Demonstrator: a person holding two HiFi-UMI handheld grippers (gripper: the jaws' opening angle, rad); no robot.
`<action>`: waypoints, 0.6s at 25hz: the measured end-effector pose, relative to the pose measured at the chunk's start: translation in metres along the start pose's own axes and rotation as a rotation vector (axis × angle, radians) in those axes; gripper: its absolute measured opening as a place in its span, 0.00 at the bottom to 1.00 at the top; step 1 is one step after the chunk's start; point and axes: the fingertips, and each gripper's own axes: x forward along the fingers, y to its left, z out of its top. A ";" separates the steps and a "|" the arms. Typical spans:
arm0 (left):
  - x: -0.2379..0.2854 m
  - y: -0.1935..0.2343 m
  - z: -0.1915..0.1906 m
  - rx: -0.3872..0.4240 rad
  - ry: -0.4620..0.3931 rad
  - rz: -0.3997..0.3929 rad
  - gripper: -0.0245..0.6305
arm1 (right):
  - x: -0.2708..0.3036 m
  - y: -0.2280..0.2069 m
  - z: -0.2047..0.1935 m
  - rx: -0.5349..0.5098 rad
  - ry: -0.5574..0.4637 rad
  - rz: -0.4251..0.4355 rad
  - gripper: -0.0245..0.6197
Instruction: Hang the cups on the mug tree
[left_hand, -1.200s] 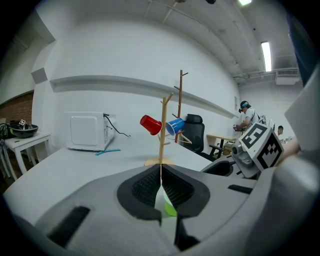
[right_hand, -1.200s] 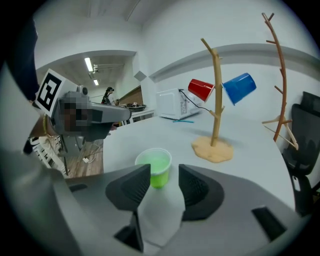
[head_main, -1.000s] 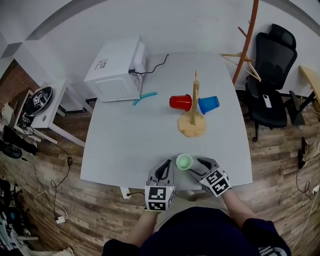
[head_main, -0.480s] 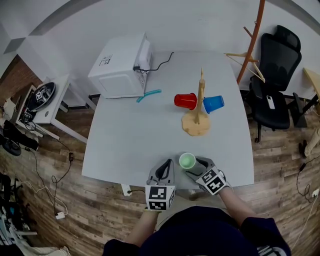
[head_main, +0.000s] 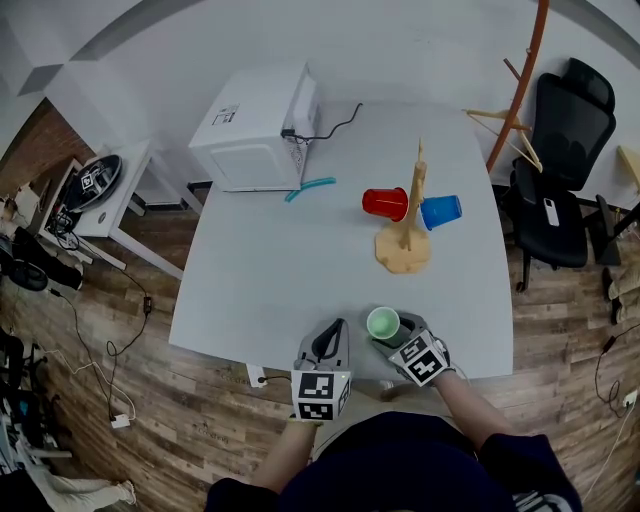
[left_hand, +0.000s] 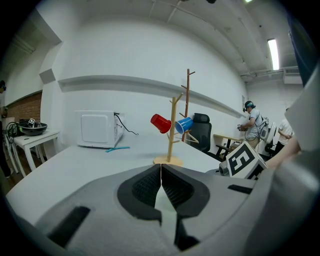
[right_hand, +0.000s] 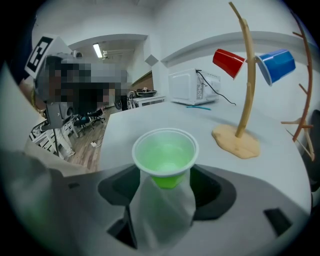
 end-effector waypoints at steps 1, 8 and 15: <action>-0.001 0.002 0.000 -0.001 -0.001 0.004 0.07 | 0.002 0.000 0.000 -0.006 0.003 -0.002 0.48; -0.004 0.008 0.001 -0.002 -0.001 0.017 0.07 | 0.010 -0.006 -0.001 -0.022 0.019 -0.031 0.48; -0.002 0.008 0.003 0.008 0.000 0.011 0.07 | 0.009 -0.008 0.005 -0.019 -0.007 -0.032 0.48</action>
